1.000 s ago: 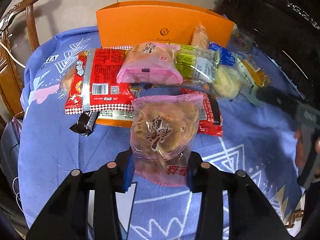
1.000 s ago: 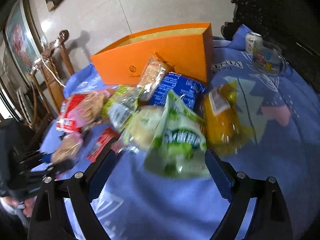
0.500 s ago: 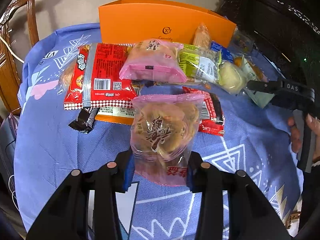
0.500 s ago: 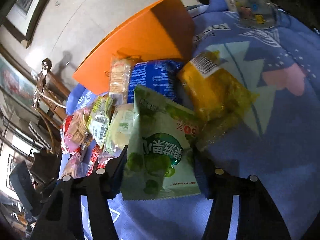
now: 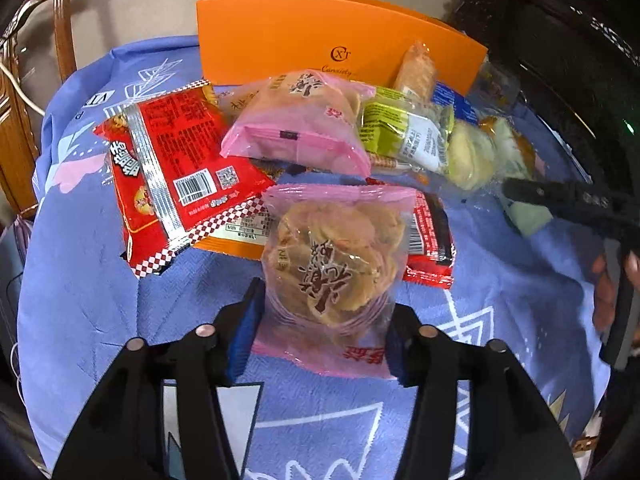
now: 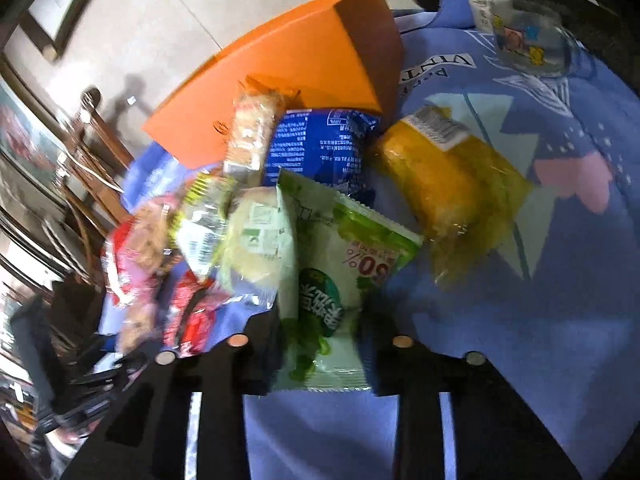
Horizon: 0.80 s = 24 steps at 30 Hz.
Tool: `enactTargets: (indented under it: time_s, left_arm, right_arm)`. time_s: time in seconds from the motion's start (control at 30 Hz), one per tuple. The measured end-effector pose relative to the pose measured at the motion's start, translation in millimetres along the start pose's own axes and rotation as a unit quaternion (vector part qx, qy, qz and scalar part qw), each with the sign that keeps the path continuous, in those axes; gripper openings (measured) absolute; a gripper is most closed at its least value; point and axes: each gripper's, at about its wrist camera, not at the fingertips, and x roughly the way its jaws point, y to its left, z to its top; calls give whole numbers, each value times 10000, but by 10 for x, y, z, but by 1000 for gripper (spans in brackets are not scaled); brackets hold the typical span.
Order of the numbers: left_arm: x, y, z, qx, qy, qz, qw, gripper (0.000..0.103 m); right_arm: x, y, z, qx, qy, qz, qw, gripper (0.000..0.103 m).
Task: Organize snacks
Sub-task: 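Grasp the green-white bag with the right gripper while the left carries the pink cookie bag into the box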
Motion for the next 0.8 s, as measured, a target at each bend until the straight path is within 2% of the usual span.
enactTargets:
  time_s: [0.13,0.2,0.23,0.3,0.37,0.5,0.8]
  left_arm:
    - [1,-5,14,-39,-2,-5,10000,77]
    - [13,2,41,-91,-21,-33,10000,77]
    - [40,3,68,-115,-21,-59,9999,76]
    - [125,-1,89,-72,138,-129,9998,53]
    - [154,-75,90,174,121,136,9997,45]
    - [97,-101,55,196,103,244,9995,39]
    - [-542,-126,21,361,-513,231,9978,38]
  right_arm:
    - [-128,-64,-163,76,-19,273,9996,31]
    - [-163,-86,-226,145,-59,352,9993,31]
    - [-169,-86,-251,163,-80,390,9991,31]
    - [-161,-68,-296,166,-57,418,9990,31]
    - [-159,-25,-335,106,-53,305,9995,31]
    - [-200,37,-405,97,-126,354,9992,31]
    - [-582,299,-449,-210,-506,487,9973,31]
